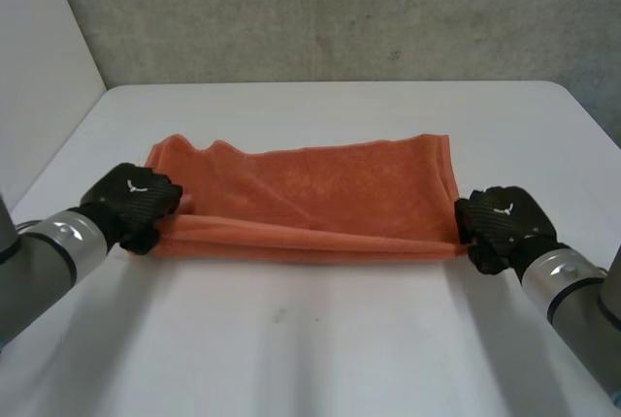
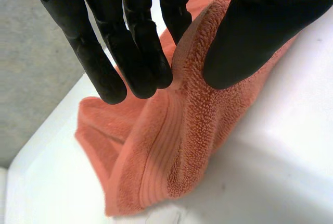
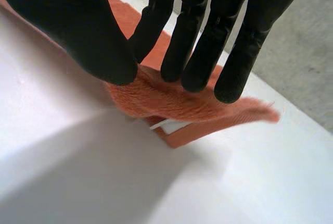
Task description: Fold the laundry
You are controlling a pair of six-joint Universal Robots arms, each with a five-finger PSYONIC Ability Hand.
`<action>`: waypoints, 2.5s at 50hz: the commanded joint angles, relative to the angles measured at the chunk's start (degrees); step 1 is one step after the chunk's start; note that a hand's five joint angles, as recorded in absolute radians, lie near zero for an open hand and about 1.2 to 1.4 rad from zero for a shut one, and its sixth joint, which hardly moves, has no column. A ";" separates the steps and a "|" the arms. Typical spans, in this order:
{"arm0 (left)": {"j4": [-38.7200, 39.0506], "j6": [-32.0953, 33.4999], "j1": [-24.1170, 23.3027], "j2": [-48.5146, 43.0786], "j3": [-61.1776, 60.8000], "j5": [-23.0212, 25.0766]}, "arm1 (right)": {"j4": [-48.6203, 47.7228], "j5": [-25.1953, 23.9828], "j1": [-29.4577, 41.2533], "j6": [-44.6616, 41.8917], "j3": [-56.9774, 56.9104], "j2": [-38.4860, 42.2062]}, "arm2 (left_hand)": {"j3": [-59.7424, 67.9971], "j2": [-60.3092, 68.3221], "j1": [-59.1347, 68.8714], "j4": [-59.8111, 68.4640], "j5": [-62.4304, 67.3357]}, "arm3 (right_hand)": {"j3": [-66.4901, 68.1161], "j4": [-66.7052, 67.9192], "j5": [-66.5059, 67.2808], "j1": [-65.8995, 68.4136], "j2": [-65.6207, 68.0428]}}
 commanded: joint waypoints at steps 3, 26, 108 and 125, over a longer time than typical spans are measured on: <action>-6.32 -0.72 0.27 16.21 -5.26 -0.79 | 19.37 0.52 -0.19 -8.96 -7.42 -13.40 | 11.77 11.94 16.34 11.80 15.14 | 12.12 11.65 14.90 25.09 12.21; -10.38 -8.37 0.53 25.58 -6.58 -0.62 | 35.15 -0.01 2.72 -8.97 -14.22 -12.20 | 11.77 11.94 16.34 11.80 15.14 | 12.12 11.65 14.90 25.09 12.21; -1.16 -5.29 -4.03 -5.38 26.09 -13.45 | 26.19 7.37 -0.89 -5.99 -46.61 4.42 | 11.77 11.94 16.34 11.80 15.14 | 12.12 11.65 14.90 25.09 12.21; 19.94 -11.18 -5.10 7.81 24.63 -16.62 | 8.25 6.59 -0.45 5.01 -48.43 -4.28 | 11.77 11.94 16.34 11.80 15.14 | 12.12 11.65 14.90 25.09 12.21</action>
